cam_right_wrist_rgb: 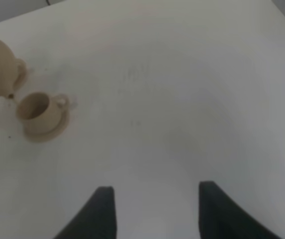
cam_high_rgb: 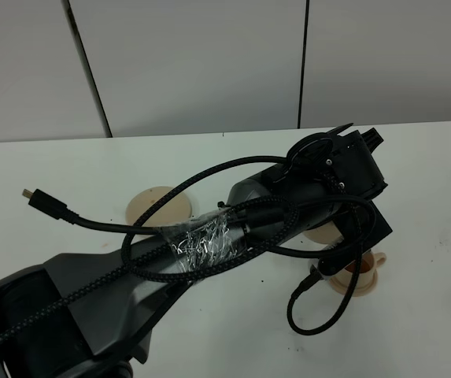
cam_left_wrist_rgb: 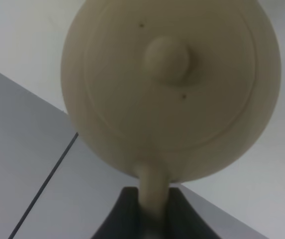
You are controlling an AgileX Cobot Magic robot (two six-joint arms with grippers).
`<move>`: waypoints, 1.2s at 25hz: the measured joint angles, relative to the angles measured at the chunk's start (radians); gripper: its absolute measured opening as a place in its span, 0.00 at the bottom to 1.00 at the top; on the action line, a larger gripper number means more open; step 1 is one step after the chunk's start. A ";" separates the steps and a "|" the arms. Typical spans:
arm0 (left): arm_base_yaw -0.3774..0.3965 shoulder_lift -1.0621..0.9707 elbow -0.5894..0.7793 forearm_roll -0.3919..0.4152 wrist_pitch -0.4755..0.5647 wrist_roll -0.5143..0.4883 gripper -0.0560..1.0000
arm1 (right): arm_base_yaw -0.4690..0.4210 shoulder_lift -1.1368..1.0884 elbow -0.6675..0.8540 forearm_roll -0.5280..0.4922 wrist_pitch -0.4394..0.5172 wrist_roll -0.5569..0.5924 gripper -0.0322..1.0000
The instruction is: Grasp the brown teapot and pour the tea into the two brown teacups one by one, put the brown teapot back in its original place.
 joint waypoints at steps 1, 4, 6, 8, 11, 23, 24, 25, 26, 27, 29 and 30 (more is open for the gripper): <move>0.000 0.000 0.000 -0.001 0.001 0.000 0.21 | 0.000 0.000 0.000 0.000 0.000 0.000 0.40; 0.000 0.000 0.000 -0.001 0.001 0.000 0.21 | 0.000 0.000 0.000 0.000 0.000 0.000 0.40; 0.000 0.000 0.000 -0.001 0.001 0.001 0.21 | 0.000 0.000 0.000 0.000 0.000 0.000 0.40; 0.000 0.000 0.000 -0.001 0.001 0.001 0.21 | 0.000 0.000 0.000 0.000 0.000 0.000 0.40; 0.000 0.000 0.000 -0.001 0.002 0.002 0.21 | 0.000 0.000 0.000 0.000 0.000 0.000 0.40; 0.000 0.000 0.000 -0.016 0.002 0.013 0.21 | 0.000 0.000 0.000 0.000 0.000 0.000 0.40; 0.000 0.000 0.000 -0.018 0.002 0.018 0.21 | 0.000 0.000 0.000 0.000 0.000 0.000 0.40; 0.000 0.000 0.000 -0.020 0.002 0.021 0.21 | 0.000 0.000 0.000 0.000 0.000 0.000 0.40; 0.000 0.000 0.000 -0.020 0.002 0.022 0.21 | 0.000 0.000 0.000 0.000 0.000 0.000 0.40; 0.000 0.000 0.000 -0.020 0.002 0.022 0.21 | 0.000 0.000 0.000 0.000 0.000 0.000 0.40; 0.000 0.000 0.000 -0.020 0.002 0.023 0.21 | 0.000 0.000 0.000 0.000 0.000 0.000 0.40; 0.000 0.000 0.000 -0.021 0.002 0.023 0.21 | 0.000 0.000 0.000 0.000 0.000 0.000 0.40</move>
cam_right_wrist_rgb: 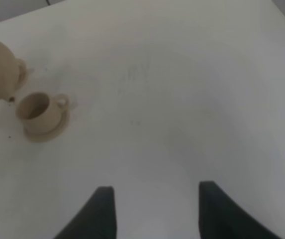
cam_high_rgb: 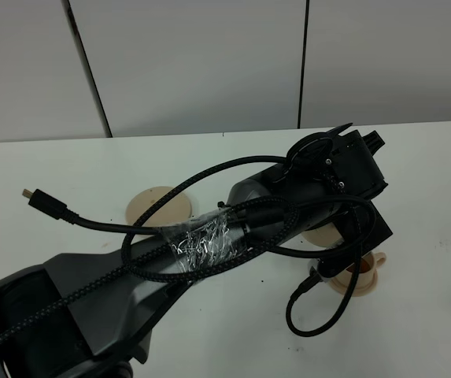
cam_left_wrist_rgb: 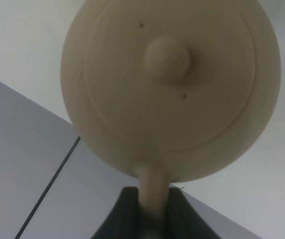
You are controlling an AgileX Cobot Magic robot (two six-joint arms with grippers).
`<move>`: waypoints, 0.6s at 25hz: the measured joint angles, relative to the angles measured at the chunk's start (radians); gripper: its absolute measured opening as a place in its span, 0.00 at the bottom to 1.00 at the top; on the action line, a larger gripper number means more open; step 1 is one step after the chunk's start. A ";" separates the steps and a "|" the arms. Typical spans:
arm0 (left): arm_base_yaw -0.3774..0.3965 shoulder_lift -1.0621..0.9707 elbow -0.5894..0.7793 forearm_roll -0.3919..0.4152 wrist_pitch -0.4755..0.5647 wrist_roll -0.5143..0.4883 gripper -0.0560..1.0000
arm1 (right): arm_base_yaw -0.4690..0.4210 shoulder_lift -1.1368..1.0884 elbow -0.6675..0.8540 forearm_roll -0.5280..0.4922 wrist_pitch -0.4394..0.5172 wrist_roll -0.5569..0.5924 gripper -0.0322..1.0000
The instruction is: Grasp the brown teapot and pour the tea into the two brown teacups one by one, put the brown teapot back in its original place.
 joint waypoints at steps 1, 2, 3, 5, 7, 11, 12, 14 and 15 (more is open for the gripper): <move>0.000 0.000 0.000 0.000 0.000 0.001 0.21 | 0.000 0.000 0.000 0.000 0.000 0.000 0.40; 0.000 0.000 0.000 0.000 0.000 0.001 0.21 | 0.000 0.000 0.000 0.000 0.000 0.000 0.40; 0.000 0.000 0.000 0.000 0.000 0.002 0.21 | 0.000 0.000 0.000 0.000 0.000 0.000 0.40; 0.000 0.000 0.000 -0.001 0.000 0.003 0.21 | 0.000 0.000 0.000 0.000 0.000 0.000 0.40; 0.000 0.000 0.000 0.000 0.000 0.007 0.21 | 0.000 0.000 0.000 0.000 0.000 0.000 0.40; 0.000 0.000 0.000 0.002 0.000 0.018 0.21 | 0.000 0.000 0.000 0.000 0.000 0.000 0.40; 0.000 0.000 0.000 0.002 0.000 0.021 0.21 | 0.000 0.000 0.000 0.000 0.000 0.000 0.40; 0.000 0.000 0.000 0.002 0.000 0.026 0.21 | 0.000 0.000 0.000 0.000 0.000 0.000 0.40; 0.000 0.000 0.000 0.004 0.000 0.026 0.21 | 0.000 0.000 0.000 0.000 0.000 0.000 0.40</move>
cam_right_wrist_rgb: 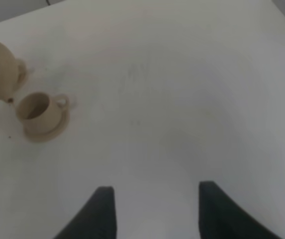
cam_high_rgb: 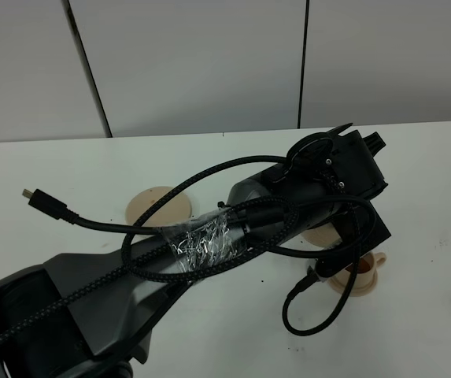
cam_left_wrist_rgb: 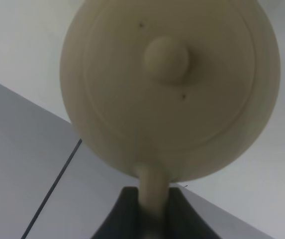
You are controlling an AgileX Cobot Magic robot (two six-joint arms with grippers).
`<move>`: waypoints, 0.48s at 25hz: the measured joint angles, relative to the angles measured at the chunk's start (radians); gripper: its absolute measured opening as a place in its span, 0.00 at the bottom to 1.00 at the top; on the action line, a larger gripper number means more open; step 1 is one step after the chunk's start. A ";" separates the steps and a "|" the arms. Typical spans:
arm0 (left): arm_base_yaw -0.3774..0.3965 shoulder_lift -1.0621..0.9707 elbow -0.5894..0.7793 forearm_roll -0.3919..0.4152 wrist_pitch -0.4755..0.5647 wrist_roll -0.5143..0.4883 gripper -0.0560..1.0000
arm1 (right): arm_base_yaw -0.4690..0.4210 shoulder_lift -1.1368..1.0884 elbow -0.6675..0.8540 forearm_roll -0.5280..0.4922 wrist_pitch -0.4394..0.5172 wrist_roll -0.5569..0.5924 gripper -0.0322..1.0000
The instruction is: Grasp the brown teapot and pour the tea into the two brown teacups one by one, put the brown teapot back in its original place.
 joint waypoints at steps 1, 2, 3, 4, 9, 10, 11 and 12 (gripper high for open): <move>0.000 0.000 0.000 0.005 0.000 0.001 0.21 | 0.000 0.000 0.000 0.000 0.000 0.000 0.40; 0.000 0.000 0.000 0.009 -0.001 0.001 0.21 | 0.000 0.000 0.000 0.000 0.000 0.000 0.40; 0.000 0.000 0.000 0.012 -0.001 0.002 0.21 | 0.000 0.000 0.000 0.000 0.000 0.000 0.40; 0.000 0.001 0.000 0.016 -0.001 0.002 0.21 | 0.000 0.000 0.000 0.000 0.000 0.000 0.40; 0.000 0.013 0.000 0.018 -0.020 0.002 0.21 | 0.000 0.000 0.000 0.000 0.000 0.000 0.40; 0.000 0.014 0.000 0.018 -0.031 0.002 0.21 | 0.000 0.000 0.000 0.000 0.000 0.000 0.40; 0.000 0.014 0.000 0.020 -0.040 0.002 0.21 | 0.000 0.000 0.000 0.000 0.000 0.000 0.40; 0.000 0.014 0.000 0.023 -0.046 0.002 0.21 | 0.000 0.000 0.000 0.000 0.000 0.000 0.40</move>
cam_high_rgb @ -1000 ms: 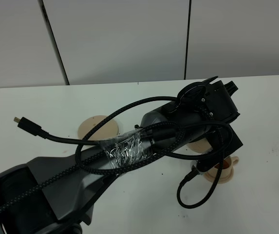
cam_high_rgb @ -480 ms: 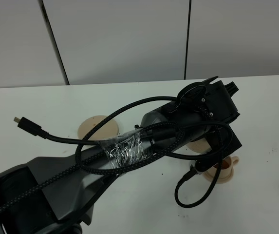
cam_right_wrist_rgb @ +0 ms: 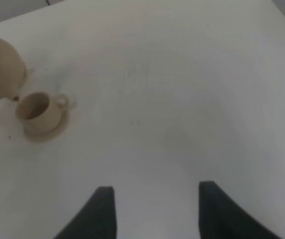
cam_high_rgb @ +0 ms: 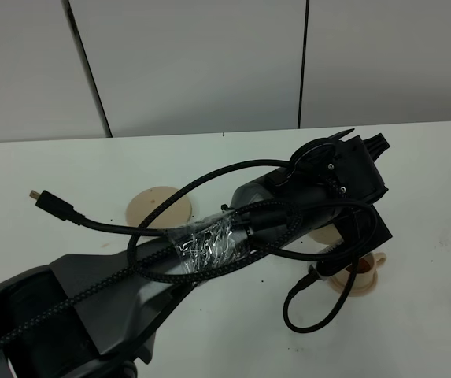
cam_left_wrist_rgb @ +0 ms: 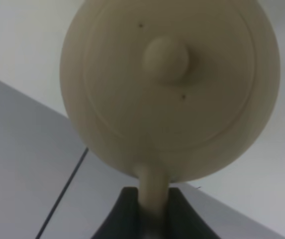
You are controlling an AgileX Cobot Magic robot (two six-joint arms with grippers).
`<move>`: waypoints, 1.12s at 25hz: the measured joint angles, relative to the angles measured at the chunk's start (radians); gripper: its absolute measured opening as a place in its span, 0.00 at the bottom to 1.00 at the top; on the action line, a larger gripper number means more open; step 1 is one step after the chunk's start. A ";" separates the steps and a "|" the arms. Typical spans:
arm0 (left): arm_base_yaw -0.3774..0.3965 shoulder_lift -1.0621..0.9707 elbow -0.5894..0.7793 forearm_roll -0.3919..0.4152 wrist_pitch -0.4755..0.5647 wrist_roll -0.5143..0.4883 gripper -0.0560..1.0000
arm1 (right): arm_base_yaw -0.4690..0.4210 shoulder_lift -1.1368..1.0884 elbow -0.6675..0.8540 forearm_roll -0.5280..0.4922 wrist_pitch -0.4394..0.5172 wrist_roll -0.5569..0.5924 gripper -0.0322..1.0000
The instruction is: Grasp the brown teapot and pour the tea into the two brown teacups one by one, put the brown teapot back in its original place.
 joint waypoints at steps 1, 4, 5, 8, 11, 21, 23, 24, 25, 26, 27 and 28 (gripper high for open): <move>0.000 0.000 0.000 0.005 -0.005 0.000 0.21 | 0.000 0.000 0.000 0.000 0.000 0.000 0.40; 0.000 0.000 0.000 0.010 -0.007 0.001 0.21 | 0.000 0.000 0.000 0.000 0.000 0.000 0.40; 0.000 0.000 0.000 0.011 -0.006 0.001 0.21 | 0.000 0.000 0.000 0.000 0.000 0.000 0.40; 0.000 0.000 0.000 0.013 -0.006 0.003 0.21 | 0.000 0.000 0.000 0.000 0.000 0.000 0.40; 0.000 0.000 0.000 0.013 -0.006 0.022 0.21 | 0.000 0.000 0.000 0.000 0.000 0.000 0.40; 0.000 0.000 0.000 0.014 -0.021 0.063 0.21 | 0.000 0.000 0.000 0.000 0.000 0.000 0.40; 0.000 0.000 0.000 0.014 -0.034 0.070 0.21 | 0.000 0.000 0.000 0.000 0.000 0.000 0.40; 0.000 0.000 0.000 0.014 -0.040 0.071 0.21 | 0.000 0.000 0.000 0.000 0.000 0.000 0.40; 0.000 0.000 0.000 0.014 -0.044 0.072 0.21 | 0.000 0.000 0.000 0.000 0.000 0.000 0.40; 0.000 0.000 0.000 0.014 -0.050 0.074 0.21 | 0.000 0.000 0.000 0.000 0.000 0.000 0.40; 0.000 0.000 0.000 0.014 -0.055 0.076 0.21 | 0.000 0.000 0.000 0.000 0.000 0.000 0.40; 0.000 0.000 0.000 0.014 -0.060 0.076 0.21 | 0.000 0.000 0.000 0.000 0.000 0.000 0.40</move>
